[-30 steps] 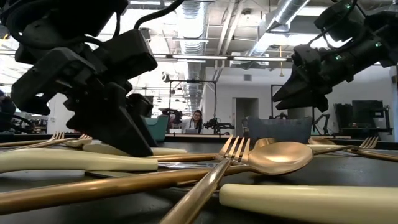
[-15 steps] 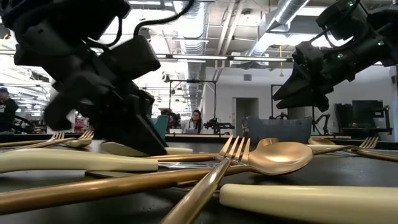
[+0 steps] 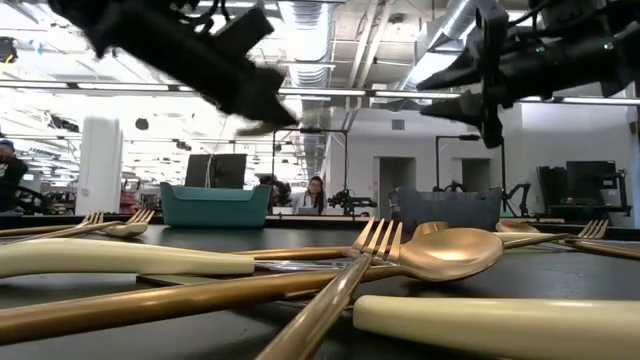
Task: Sort silverware by color (type)
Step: Put the yellow knife into the black bin
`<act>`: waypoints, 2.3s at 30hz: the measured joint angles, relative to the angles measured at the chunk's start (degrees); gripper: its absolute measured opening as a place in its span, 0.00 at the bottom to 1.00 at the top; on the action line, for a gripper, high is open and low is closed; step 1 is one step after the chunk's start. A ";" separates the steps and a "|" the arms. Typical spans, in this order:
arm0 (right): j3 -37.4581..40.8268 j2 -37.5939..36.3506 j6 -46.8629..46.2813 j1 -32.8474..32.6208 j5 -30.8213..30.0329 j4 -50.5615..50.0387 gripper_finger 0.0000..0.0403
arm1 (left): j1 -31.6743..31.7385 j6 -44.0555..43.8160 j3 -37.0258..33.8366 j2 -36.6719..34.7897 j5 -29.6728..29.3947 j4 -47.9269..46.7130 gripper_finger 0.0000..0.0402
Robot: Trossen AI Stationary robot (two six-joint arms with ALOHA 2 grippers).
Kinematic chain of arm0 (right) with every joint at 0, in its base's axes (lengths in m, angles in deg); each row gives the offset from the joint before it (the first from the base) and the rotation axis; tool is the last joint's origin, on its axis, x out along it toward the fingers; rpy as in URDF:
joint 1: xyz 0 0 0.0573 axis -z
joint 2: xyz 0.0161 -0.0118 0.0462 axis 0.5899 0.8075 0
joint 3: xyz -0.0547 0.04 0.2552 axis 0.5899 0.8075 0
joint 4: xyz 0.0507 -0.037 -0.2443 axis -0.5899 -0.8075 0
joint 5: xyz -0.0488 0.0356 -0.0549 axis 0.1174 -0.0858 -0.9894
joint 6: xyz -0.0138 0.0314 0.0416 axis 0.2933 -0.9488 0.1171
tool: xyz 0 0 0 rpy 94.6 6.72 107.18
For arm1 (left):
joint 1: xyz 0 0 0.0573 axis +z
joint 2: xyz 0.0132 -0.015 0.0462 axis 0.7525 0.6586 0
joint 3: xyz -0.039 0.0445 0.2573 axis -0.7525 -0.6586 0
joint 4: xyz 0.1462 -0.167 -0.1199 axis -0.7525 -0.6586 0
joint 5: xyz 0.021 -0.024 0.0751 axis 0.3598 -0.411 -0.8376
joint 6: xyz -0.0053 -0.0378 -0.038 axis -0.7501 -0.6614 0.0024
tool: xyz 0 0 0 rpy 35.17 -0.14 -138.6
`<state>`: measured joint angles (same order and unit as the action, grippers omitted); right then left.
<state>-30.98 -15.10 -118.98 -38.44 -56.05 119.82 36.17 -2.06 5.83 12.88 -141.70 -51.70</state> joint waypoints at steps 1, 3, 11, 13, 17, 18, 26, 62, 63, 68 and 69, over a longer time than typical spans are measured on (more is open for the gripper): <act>0.00 0.03 0.00 0.01 -0.38 1.19 0.48 | 1.16 0.73 0.03 -0.65 0.46 1.81 0.12; -0.02 0.76 0.22 0.03 -0.98 4.30 0.51 | 3.31 3.39 0.03 -0.80 4.32 5.86 0.12; -2.02 4.03 6.69 0.18 -1.19 12.16 0.54 | 9.37 12.55 0.03 0.26 18.30 16.37 0.12; -3.35 4.48 8.98 0.21 -1.25 12.43 0.54 | 10.05 14.24 0.55 0.24 18.67 16.74 0.12; -6.08 6.63 11.84 1.60 -1.48 12.09 0.54 | 10.55 17.43 1.80 0.29 19.65 16.06 0.12; -6.79 7.11 12.03 2.25 -1.45 12.05 0.54 | 10.53 18.40 2.16 0.29 20.87 16.15 0.12; -10.11 11.35 11.21 5.01 -0.93 10.64 0.47 | 9.86 21.38 2.66 0.26 21.65 14.66 0.12; -9.97 -18.58 24.93 21.06 -17.73 -35.41 0.02 | 9.80 -5.81 -2.14 0.22 18.00 -5.93 0.40; -9.97 -18.52 24.93 22.18 -19.29 -36.71 0.02 | 9.84 -5.91 -2.21 0.22 17.74 -5.78 0.40; -9.97 -17.43 24.45 27.67 -23.48 -40.99 0.02 | 9.91 -6.86 -2.28 0.22 17.45 -5.32 0.40; -9.97 -17.02 24.47 28.41 -23.13 -41.29 0.02 | 9.91 -6.86 -2.28 0.22 17.45 -5.35 0.40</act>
<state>-40.95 -32.12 -94.50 -10.03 -79.18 78.53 46.08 -8.91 3.55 13.10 -124.25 -57.05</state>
